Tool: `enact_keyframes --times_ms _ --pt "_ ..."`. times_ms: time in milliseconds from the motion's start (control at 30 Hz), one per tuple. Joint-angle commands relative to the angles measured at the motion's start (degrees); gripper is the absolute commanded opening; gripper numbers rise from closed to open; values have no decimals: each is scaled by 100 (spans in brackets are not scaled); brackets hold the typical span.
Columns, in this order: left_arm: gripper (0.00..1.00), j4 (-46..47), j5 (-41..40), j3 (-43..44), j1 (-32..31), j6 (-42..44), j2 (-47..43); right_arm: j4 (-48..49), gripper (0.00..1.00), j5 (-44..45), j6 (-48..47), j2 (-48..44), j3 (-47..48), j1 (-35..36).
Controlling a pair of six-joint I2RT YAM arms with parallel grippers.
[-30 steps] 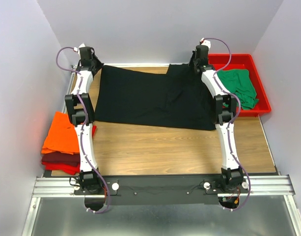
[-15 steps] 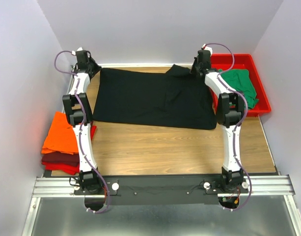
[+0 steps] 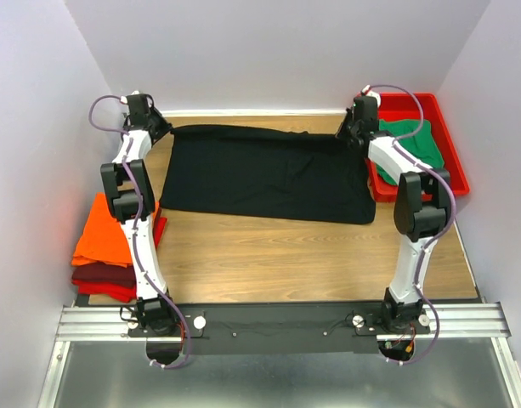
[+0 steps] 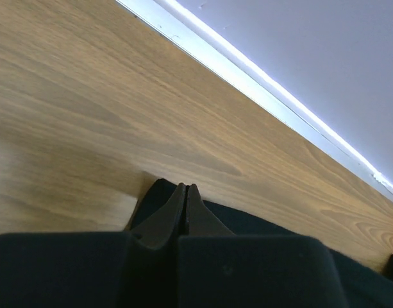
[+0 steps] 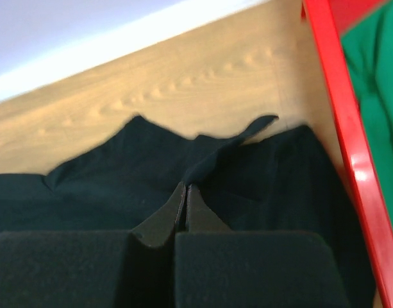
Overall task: Fold and stack the t-shirts
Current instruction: Fold the tshirt
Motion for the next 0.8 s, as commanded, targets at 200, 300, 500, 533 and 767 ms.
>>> enact_keyframes --times_ms 200,300,500,533,767 --pt "0 369 108 -839 165 122 -911 237 0 -145 444 -1025 -1261 43" --pt "0 378 108 -1085 173 122 -1087 237 0 -154 541 -1175 -1473 52" --pt "0 527 161 -1507 182 69 -1307 290 0 -110 690 -1518 -1974 105" --pt "0 544 143 -1603 191 52 -1368 299 0 -110 708 -1553 -2036 122" --pt "0 606 99 -1885 252 25 -1561 343 0 -128 813 -1773 -2370 166"
